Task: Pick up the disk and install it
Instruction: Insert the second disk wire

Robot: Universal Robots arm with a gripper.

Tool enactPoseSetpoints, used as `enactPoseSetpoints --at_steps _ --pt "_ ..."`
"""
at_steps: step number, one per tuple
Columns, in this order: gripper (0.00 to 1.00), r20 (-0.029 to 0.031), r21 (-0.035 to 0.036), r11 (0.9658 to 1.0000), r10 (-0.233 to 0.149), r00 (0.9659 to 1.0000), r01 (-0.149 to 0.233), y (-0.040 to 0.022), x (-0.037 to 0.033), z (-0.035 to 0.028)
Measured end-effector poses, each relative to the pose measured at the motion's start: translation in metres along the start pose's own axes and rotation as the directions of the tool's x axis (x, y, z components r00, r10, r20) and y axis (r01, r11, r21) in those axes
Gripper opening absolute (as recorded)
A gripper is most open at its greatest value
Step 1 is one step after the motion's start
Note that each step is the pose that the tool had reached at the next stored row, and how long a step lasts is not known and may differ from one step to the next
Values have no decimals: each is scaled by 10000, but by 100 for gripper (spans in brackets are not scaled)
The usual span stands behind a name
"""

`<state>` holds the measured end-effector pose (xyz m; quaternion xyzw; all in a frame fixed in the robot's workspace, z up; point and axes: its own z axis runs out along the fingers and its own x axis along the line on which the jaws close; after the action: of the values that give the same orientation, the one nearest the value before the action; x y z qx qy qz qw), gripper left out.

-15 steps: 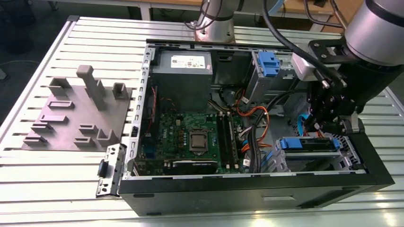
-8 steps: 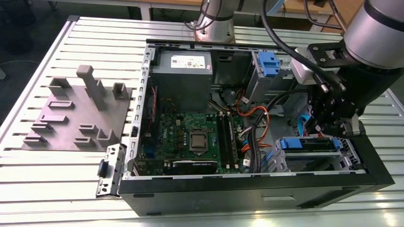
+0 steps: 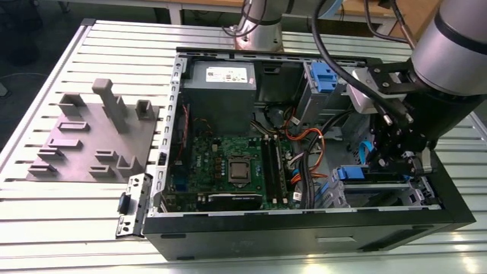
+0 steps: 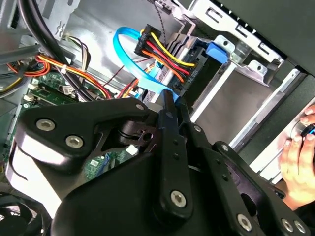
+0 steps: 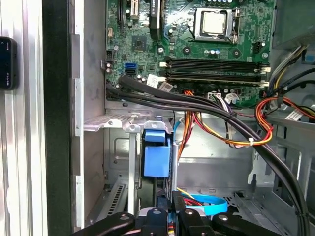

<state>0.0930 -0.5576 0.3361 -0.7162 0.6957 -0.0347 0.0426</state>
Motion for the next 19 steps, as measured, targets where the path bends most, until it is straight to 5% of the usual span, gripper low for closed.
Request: enactPoseSetpoints --at_steps 19 --pt "16 -2 16 10000 0 10000 0 5 52 22"
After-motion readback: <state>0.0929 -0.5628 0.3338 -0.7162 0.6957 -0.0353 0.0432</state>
